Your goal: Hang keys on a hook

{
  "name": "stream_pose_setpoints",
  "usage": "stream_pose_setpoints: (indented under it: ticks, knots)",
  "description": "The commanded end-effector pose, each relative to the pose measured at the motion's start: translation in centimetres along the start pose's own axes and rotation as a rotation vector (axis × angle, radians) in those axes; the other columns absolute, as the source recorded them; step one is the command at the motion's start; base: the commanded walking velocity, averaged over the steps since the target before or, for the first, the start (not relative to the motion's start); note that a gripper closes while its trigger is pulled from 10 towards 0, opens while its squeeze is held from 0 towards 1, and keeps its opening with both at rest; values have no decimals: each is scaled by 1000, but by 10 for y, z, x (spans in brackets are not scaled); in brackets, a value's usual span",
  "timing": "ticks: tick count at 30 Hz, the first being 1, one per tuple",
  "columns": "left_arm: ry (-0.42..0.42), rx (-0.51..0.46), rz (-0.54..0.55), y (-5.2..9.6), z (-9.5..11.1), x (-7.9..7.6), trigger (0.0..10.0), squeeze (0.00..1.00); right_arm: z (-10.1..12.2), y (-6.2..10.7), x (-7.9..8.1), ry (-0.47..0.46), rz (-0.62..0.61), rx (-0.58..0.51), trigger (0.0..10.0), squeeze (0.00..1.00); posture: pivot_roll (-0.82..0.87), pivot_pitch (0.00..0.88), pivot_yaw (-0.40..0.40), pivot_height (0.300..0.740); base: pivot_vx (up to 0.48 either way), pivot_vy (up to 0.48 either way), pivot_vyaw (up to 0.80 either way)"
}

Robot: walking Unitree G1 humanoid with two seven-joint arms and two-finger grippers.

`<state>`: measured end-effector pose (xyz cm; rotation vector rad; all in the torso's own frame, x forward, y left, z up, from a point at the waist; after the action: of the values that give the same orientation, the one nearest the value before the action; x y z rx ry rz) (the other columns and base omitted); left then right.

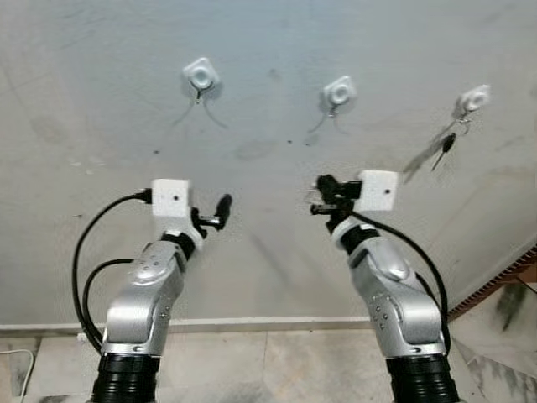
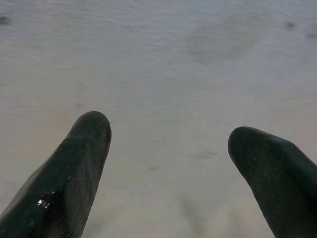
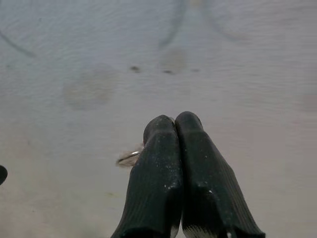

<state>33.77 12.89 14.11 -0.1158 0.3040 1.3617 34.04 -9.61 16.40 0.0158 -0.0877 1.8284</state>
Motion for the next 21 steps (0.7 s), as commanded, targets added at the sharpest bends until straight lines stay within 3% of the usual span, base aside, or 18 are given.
stream_pose_setpoints:
  ticks: [1,13,21]
  knots:
    - [-3,-3,-28,-1,1,-10,10000,0,3,3,-11,2,-31,-17,10000,0,186,0,-64,740,0,-439,0]
    - [-29,18,-24,2,-2,-3,10000,0,-2,7,-8,-6,-16,-11,10000,0,198,0,-48,740,0,-416,0]
    - [-49,52,-25,7,-6,4,10000,0,-13,13,-8,-128,-38,4,10000,0,239,0,-21,740,0,-31,0]
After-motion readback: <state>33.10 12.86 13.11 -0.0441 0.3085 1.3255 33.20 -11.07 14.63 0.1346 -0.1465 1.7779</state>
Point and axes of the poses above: a point about 5 cm out from each wrist's last joint towards the gripper, its own y axis pointing back from the gripper into the wrist, its own z axis along the axis of the wrist's last joint, x = y × z, the point moved 3 cm from there along -y, pointing out of the wrist towards the gripper, and after that the axes turned 9 degrees about y, right-handed, at the moved point
